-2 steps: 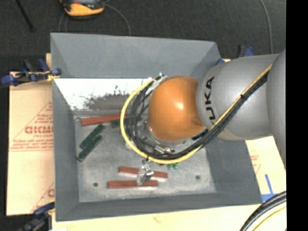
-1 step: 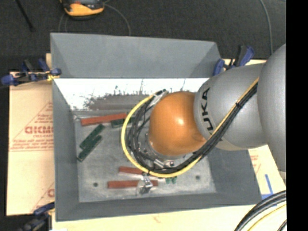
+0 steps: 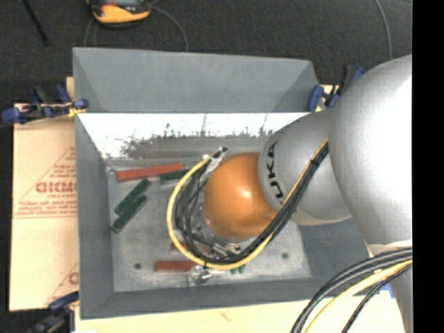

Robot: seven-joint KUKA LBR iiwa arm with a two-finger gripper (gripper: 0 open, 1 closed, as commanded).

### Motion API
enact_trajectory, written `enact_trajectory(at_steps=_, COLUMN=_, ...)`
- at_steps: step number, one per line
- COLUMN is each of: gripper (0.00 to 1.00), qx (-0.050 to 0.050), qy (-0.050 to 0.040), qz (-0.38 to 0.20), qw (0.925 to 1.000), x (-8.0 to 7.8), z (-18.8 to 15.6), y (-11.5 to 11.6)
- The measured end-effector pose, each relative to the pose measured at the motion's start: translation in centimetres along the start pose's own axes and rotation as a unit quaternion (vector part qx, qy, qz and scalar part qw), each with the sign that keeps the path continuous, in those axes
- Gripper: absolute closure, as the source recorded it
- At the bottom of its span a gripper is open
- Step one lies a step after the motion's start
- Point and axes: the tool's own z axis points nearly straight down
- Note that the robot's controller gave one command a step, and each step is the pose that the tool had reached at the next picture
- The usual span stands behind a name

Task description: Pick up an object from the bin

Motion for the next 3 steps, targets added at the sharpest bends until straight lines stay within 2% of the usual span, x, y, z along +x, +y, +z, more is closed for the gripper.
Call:
enact_trajectory(at_steps=1, gripper=1.00, qx=0.000, qy=0.0138, qz=0.000, qw=0.9999, x=0.68, z=-0.69, y=0.05)
enact_trajectory(at_steps=3, gripper=1.00, qx=0.000, qy=0.0140, qz=0.001, qw=0.9999, x=0.76, z=-1.09, y=0.04)
